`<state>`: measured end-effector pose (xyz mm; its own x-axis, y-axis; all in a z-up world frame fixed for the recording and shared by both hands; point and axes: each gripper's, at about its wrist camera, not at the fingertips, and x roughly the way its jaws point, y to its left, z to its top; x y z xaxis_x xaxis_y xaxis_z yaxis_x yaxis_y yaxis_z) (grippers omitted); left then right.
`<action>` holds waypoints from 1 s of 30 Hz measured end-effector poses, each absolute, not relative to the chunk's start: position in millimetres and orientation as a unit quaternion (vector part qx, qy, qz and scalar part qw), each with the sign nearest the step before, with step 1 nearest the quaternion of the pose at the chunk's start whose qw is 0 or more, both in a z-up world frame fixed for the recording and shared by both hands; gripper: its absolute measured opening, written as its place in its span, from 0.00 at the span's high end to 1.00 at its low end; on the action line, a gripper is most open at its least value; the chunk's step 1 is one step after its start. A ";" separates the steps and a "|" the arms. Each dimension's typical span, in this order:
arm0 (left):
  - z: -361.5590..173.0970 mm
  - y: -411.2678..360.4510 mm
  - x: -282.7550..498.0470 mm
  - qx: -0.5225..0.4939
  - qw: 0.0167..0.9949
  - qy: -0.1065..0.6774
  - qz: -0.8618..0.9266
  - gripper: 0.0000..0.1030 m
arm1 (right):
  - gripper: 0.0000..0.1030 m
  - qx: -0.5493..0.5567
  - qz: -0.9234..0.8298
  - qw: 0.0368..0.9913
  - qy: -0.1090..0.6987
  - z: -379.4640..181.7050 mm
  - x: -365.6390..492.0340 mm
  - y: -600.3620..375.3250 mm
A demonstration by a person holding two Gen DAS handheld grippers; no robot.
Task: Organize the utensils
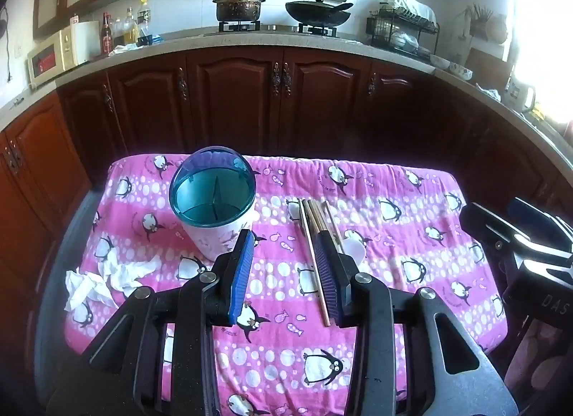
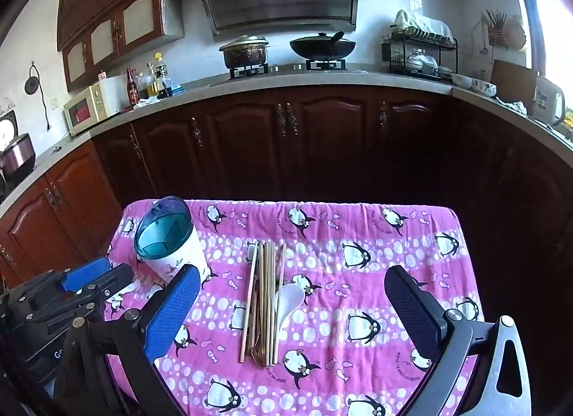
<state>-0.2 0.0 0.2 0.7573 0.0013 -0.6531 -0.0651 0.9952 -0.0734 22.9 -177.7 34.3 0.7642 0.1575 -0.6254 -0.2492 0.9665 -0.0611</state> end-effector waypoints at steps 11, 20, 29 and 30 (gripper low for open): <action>0.9 -0.8 0.3 -0.042 0.938 0.342 0.019 0.66 | 0.00 -0.070 0.110 0.936 0.327 32.0 23.5 -175.8; 1.2 -1.1 0.8 -0.045 0.937 0.347 0.019 0.66 | 0.00 -0.076 0.113 0.935 0.328 29.2 23.1 -172.8; -2.4 4.6 0.5 -0.047 0.938 0.343 0.023 0.66 | 0.00 -0.077 0.116 0.934 0.330 27.9 23.0 -171.9; -2.7 5.5 0.7 -0.050 0.938 0.343 0.023 0.66 | 0.00 -0.078 0.117 0.933 0.330 27.6 23.0 -171.9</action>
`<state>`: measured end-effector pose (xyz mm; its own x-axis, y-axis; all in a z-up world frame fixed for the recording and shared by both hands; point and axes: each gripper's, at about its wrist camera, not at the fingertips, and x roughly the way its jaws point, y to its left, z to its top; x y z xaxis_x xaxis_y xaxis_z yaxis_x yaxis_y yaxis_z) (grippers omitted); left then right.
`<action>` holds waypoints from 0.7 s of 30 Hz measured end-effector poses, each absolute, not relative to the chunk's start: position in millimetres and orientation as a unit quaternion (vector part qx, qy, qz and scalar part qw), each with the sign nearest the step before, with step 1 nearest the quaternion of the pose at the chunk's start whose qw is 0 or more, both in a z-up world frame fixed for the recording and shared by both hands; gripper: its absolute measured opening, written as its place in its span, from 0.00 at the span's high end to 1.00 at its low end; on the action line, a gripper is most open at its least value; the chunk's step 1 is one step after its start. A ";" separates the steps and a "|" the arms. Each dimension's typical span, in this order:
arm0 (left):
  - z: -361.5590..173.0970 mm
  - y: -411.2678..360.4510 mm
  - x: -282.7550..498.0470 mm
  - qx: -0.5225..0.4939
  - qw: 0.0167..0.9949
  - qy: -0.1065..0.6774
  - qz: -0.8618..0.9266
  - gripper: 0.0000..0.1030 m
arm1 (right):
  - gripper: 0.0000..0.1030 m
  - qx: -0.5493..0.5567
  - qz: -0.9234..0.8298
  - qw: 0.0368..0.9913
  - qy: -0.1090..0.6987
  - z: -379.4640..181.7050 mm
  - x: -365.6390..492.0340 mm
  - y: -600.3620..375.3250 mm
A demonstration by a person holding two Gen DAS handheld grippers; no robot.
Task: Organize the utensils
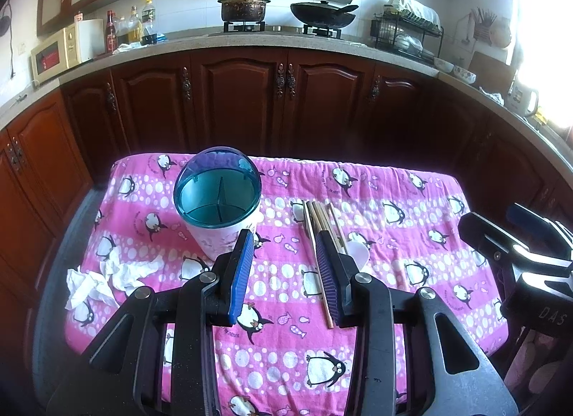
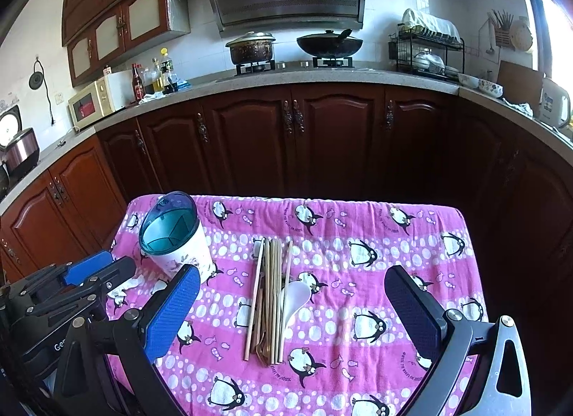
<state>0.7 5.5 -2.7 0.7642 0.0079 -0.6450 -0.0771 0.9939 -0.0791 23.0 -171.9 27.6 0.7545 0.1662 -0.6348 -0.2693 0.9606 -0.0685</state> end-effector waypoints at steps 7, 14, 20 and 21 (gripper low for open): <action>-3.1 5.5 0.3 -0.047 0.938 0.344 0.024 0.66 | 0.00 -0.074 0.122 0.932 0.332 25.9 23.3 -172.2; -4.0 5.6 0.5 -0.053 0.937 0.345 0.022 0.66 | 0.00 -0.073 0.124 0.930 0.339 22.5 25.5 -172.7; -6.4 4.4 1.4 -0.052 0.936 0.348 0.022 0.66 | 0.00 -0.077 0.124 0.929 0.339 22.0 26.3 -171.3; -6.2 4.6 1.6 -0.055 0.935 0.349 0.021 0.66 | 0.00 -0.078 0.124 0.929 0.339 22.0 26.6 -171.1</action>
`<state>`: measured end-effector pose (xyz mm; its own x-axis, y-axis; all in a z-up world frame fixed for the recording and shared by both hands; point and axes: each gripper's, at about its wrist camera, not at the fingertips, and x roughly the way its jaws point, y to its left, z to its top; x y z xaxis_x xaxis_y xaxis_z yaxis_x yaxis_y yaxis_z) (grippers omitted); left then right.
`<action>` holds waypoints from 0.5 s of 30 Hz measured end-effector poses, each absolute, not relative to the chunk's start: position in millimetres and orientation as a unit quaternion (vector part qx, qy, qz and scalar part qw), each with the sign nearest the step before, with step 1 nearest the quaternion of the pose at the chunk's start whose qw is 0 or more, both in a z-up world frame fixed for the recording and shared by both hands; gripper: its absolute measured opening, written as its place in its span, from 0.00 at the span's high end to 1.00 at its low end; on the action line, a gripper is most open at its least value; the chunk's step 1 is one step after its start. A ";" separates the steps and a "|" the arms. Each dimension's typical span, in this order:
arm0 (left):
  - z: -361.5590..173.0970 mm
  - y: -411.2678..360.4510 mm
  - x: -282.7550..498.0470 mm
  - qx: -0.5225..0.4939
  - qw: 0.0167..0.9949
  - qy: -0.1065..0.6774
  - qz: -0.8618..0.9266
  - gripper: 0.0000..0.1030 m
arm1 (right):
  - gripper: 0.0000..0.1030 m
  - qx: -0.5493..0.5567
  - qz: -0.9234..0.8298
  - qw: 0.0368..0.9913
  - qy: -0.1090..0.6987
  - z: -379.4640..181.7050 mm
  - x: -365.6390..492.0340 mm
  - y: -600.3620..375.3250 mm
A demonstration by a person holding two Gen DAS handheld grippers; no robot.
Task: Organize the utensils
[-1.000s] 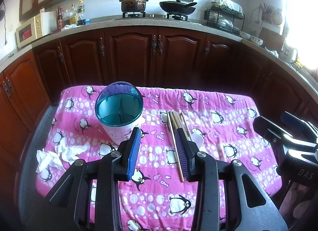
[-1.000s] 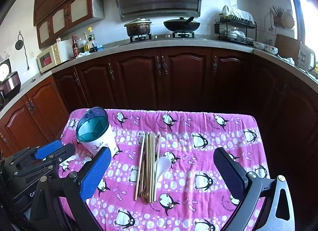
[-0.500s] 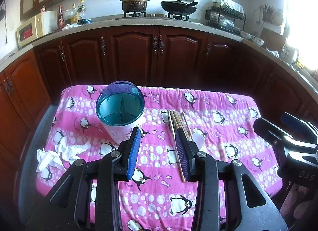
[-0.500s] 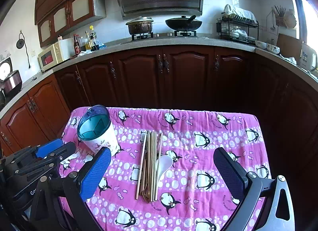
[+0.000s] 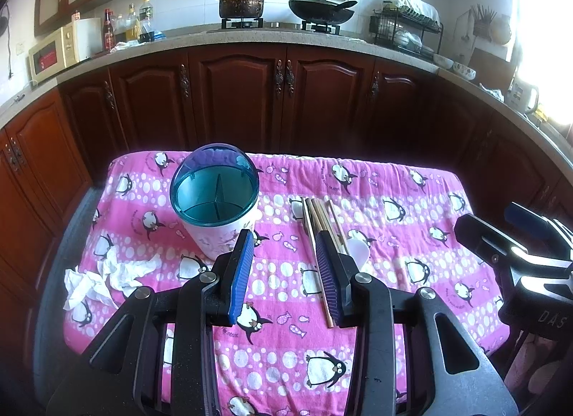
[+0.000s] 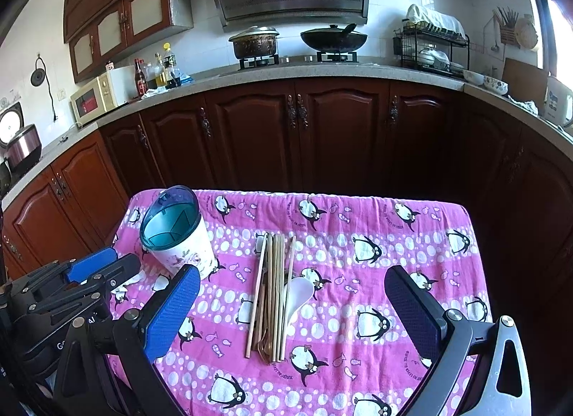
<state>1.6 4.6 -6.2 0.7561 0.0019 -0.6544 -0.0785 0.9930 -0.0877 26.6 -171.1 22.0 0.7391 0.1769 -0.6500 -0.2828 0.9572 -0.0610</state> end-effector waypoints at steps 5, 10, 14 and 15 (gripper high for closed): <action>-9.4 3.4 2.6 -0.058 0.933 0.354 0.022 0.66 | 0.00 -0.080 0.124 0.928 0.341 20.9 27.1 -169.8; -9.7 4.3 4.1 -0.080 0.930 0.359 0.013 0.66 | 0.00 -0.084 0.125 0.927 0.344 18.1 29.5 -168.4; -12.2 5.4 9.1 -0.102 0.925 0.365 0.006 0.66 | 0.00 -0.086 0.126 0.926 0.346 15.4 30.9 -167.1; -11.8 6.1 9.9 -0.116 0.923 0.367 0.001 0.66 | 0.00 -0.087 0.126 0.925 0.347 14.3 31.3 -167.0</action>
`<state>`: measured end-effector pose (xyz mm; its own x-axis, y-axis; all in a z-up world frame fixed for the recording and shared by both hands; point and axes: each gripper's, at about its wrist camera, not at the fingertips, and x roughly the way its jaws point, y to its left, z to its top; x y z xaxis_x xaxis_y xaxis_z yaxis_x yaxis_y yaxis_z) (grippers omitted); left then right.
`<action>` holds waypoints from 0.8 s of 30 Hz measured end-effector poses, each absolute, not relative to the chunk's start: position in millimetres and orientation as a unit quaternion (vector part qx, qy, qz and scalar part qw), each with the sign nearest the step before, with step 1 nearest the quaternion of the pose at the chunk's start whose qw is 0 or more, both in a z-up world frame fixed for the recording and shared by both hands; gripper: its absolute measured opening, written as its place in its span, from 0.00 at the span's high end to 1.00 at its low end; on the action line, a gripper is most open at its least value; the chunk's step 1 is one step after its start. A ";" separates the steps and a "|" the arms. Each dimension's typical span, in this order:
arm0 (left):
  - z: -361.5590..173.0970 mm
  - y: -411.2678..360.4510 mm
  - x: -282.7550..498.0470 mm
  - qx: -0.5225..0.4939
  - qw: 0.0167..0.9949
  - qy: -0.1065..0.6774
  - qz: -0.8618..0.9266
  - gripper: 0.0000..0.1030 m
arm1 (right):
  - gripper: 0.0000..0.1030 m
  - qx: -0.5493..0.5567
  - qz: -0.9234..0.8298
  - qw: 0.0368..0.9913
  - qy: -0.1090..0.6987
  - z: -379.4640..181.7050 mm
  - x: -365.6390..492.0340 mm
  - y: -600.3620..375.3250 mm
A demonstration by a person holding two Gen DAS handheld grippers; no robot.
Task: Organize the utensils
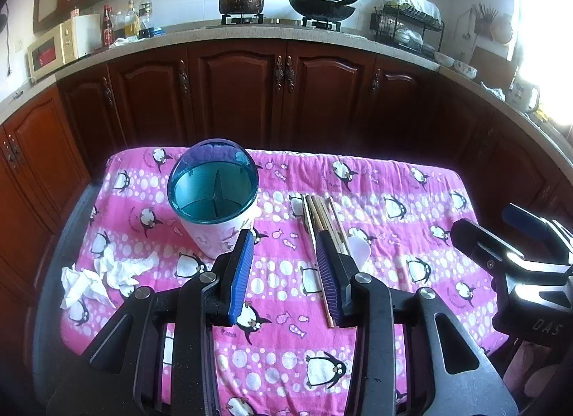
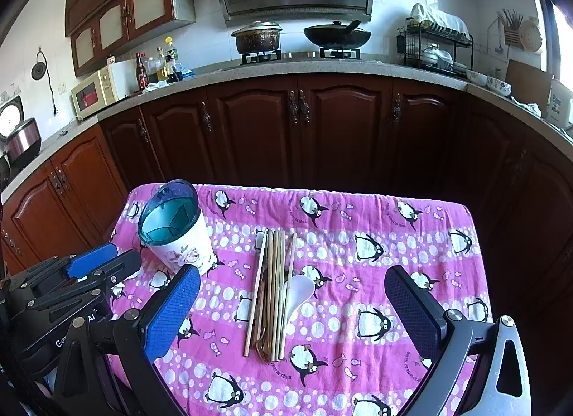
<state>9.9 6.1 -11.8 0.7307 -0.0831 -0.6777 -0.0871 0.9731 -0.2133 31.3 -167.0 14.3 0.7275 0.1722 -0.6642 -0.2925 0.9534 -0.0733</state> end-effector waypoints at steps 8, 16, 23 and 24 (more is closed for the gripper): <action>-13.5 6.4 13.4 -0.109 0.920 0.376 0.004 0.66 | 0.00 -0.088 0.124 0.923 0.353 8.6 33.9 -167.1; -17.8 7.6 17.1 -0.095 0.924 0.371 0.008 0.66 | 0.00 -0.091 0.123 0.921 0.358 4.5 39.0 -166.5; -19.1 8.1 17.3 -0.097 0.925 0.368 0.005 0.66 | 0.00 -0.094 0.121 0.920 0.360 1.0 42.6 -166.5; -21.0 7.8 18.1 -0.098 0.927 0.361 0.004 0.66 | 0.00 -0.094 0.121 0.920 0.362 -0.5 43.4 -167.2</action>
<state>18.1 7.8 -21.0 0.7392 -0.0637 -0.6705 -0.0774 0.9809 -0.1786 43.4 -167.2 -0.5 0.7091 0.1541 -0.6881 -0.2903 0.9531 -0.0858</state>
